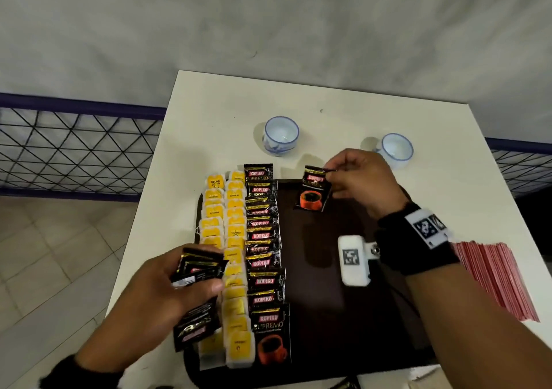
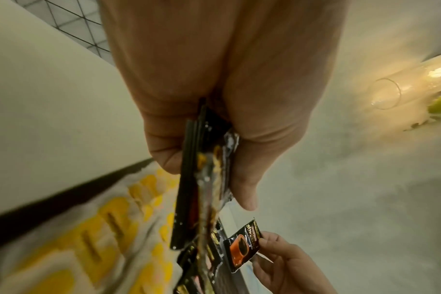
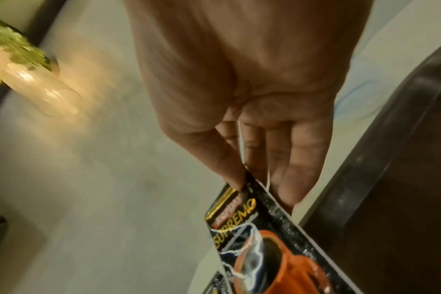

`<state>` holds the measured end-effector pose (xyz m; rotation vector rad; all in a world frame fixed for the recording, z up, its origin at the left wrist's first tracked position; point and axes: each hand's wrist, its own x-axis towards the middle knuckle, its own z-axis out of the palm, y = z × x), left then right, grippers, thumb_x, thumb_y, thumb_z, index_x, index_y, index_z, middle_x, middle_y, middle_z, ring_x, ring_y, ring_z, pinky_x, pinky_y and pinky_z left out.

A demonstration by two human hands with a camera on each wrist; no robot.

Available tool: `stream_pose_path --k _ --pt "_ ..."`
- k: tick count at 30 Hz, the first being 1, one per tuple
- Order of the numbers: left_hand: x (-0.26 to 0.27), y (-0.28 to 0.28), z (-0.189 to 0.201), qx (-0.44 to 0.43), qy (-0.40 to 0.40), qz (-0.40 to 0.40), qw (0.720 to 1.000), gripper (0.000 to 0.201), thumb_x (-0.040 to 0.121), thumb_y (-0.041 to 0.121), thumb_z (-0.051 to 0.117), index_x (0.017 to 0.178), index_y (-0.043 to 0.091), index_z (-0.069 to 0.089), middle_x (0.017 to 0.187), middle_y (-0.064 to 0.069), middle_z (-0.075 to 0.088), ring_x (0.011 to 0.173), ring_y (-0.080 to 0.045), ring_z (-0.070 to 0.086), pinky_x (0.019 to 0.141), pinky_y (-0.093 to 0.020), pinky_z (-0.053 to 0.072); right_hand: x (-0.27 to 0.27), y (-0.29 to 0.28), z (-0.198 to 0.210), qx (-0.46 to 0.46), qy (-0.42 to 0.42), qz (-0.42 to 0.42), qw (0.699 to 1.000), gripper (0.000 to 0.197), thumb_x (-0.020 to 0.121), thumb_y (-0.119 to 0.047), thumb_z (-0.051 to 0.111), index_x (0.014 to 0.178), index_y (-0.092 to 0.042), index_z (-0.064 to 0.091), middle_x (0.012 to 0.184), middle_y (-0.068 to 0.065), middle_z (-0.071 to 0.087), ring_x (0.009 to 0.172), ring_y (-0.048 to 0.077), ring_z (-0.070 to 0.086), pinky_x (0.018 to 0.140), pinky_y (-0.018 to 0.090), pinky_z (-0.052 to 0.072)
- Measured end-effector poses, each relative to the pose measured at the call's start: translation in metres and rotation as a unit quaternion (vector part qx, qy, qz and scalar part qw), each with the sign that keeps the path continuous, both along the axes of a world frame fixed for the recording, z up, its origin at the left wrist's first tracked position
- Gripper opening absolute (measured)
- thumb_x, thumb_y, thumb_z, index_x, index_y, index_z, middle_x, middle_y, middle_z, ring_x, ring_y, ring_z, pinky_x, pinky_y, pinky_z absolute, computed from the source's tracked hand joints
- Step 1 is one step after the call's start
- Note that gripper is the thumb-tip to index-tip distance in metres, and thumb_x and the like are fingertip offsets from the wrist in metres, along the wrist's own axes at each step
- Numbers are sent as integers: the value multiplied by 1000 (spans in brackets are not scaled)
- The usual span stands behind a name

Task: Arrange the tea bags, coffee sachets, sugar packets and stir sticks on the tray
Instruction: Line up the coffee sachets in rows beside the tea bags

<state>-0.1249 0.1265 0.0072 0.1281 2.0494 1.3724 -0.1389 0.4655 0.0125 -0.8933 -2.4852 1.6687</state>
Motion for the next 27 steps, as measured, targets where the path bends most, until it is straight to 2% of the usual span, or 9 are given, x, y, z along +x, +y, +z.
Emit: stream_pose_path --k 2,6,8,13,17,20,23,25,27 --pt "-1 -8 -3 -10 -5 10 1000 36 78 15 83 93 48 75 96 11 78 85 -4 72 73 -26 52 -16 3 -7 40 -13 22 999 18 81 5 69 79 -13 68 73 10 67 54 11 60 46 16 45" --pt "-1 -15 -5 -19 -23 20 999 33 71 20 83 90 46 76 94 6 79 84 -7 74 72 -26 52 -37 2 -20 62 -34 43 997 18 78 4 70 78 -14 70 67 11 67 53 14 59 47 15 42" --pt "-1 -17 -6 -22 -31 23 999 31 67 26 82 89 47 76 93 7 79 83 -7 74 73 -27 52 -43 0 -25 68 -41 50 996 17 79 2 70 79 -15 70 68 12 68 55 14 60 47 17 44" --pt "1 -17 -11 -38 -27 17 999 38 75 16 84 87 51 74 91 14 78 82 1 71 72 -24 50 -51 -8 -28 74 -37 55 995 13 80 2 69 83 -11 70 65 7 66 52 12 61 47 22 49" --pt "1 -16 -16 -48 -30 15 998 39 73 18 85 88 53 74 91 15 78 83 -5 73 74 -26 51 -55 -12 -32 79 -29 55 995 14 80 3 70 81 -11 67 65 9 65 55 16 62 49 26 50" --pt "3 -15 -18 -49 -35 12 998 39 70 22 85 90 52 74 92 14 78 83 -3 73 74 -25 51 -57 -14 -36 78 -29 51 995 18 80 2 71 81 -14 64 63 9 64 55 19 62 50 29 51" --pt "4 -14 -19 -56 -42 19 997 34 65 27 84 93 45 78 91 16 78 84 -6 73 73 -23 50 -59 -13 -40 85 -25 46 995 21 79 2 71 80 -17 63 62 6 65 56 19 64 51 29 51" --pt "4 -15 -20 -60 -46 22 997 36 68 22 85 99 37 78 89 16 78 85 -8 72 72 -23 49 -60 -13 -42 94 -21 45 994 22 78 2 72 79 -18 63 63 3 65 57 17 67 51 26 49" --pt "4 -14 -21 -62 -47 23 997 35 69 20 85 99 37 78 89 16 78 84 -7 72 71 -22 49 -61 -12 -43 99 -17 42 994 22 78 2 73 80 -18 63 65 1 65 56 15 68 52 22 47"
